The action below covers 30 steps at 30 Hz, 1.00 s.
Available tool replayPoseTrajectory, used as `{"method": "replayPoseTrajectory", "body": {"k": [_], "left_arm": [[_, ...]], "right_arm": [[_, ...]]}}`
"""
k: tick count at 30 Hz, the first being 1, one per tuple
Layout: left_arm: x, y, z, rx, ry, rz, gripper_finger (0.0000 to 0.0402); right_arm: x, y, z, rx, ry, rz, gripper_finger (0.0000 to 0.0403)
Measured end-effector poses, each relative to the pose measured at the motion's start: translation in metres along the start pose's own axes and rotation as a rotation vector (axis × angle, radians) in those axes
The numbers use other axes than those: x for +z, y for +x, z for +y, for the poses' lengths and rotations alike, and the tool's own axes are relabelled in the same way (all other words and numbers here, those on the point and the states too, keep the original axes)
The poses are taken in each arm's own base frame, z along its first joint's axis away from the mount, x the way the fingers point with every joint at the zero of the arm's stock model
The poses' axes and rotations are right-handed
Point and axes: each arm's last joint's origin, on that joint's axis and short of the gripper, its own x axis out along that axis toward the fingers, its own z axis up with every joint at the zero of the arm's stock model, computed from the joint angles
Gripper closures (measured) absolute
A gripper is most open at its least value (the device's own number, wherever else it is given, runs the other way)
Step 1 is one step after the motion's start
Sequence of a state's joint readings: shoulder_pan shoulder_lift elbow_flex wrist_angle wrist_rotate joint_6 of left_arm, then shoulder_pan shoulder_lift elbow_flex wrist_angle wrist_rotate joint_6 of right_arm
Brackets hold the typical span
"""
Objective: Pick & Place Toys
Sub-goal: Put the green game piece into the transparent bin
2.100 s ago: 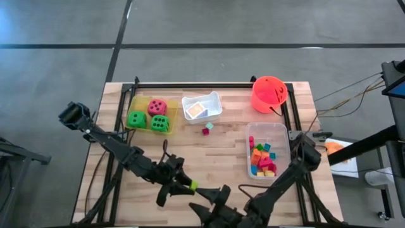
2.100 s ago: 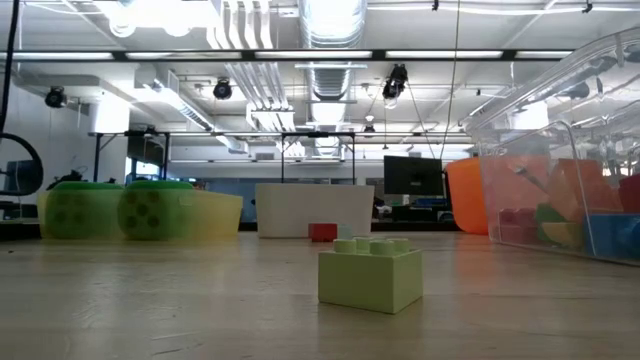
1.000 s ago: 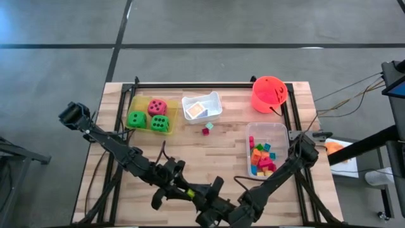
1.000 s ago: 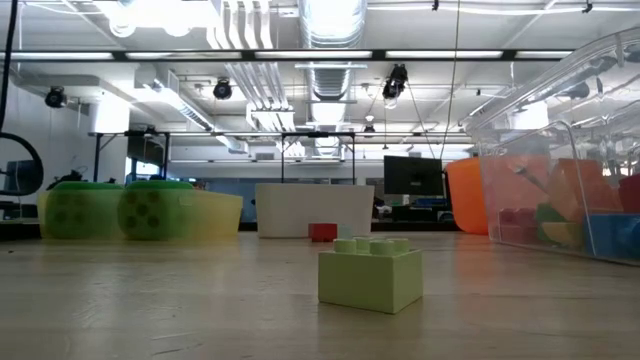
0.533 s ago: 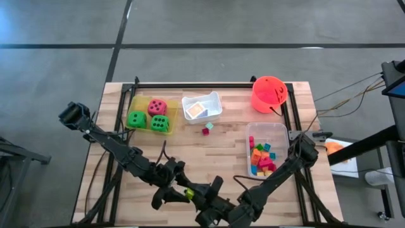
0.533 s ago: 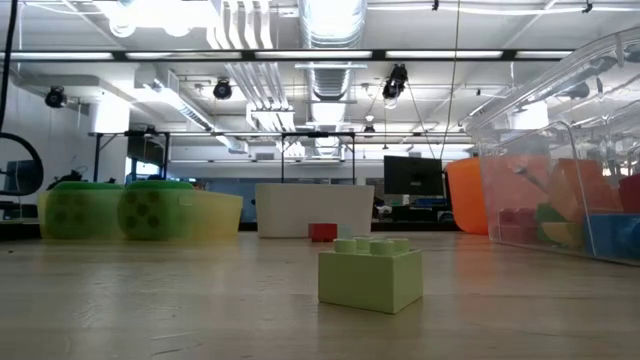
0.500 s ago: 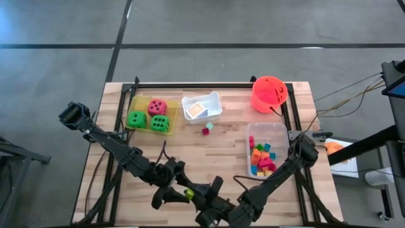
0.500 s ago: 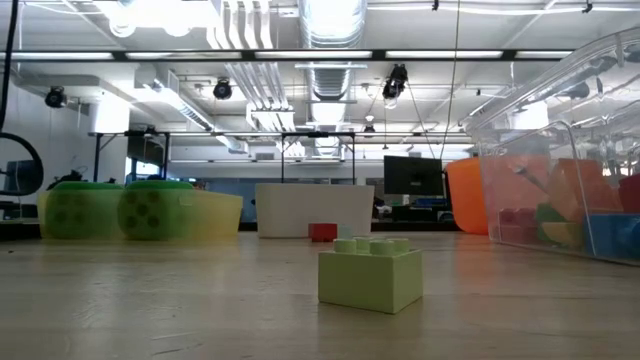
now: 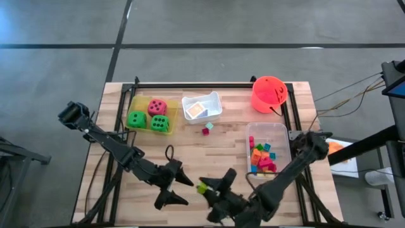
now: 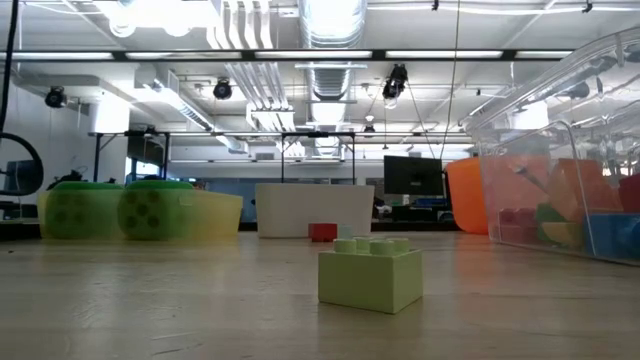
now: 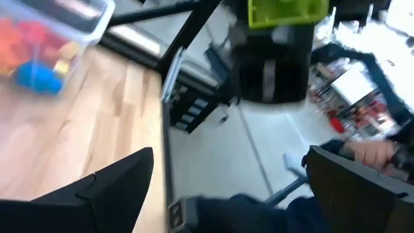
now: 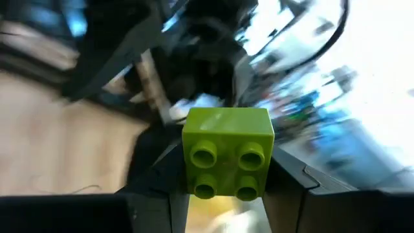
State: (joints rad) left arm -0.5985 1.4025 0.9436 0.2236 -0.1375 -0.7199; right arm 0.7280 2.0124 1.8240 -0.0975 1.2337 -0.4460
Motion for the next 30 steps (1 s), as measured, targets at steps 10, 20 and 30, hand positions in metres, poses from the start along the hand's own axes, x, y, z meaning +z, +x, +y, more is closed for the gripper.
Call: {"method": "replayPoseTrajectory", "body": {"k": [10,20,30], "left_arm": [[-0.005,-0.007,0.015,0.154,0.018,0.095,0.0009],[-0.009,-0.011,0.038,0.313,0.097,0.226,0.0009],[-0.006,-0.011,0.041,0.342,0.177,0.205,0.0009]], "right_arm": [[-0.053,-0.032,-0.096,0.334,0.315,0.475,0.0267],[-0.093,-0.052,-0.152,0.374,0.332,0.854,0.0267],[-0.16,-0.059,-0.178,0.397,0.47,1.024,0.0267]]}}
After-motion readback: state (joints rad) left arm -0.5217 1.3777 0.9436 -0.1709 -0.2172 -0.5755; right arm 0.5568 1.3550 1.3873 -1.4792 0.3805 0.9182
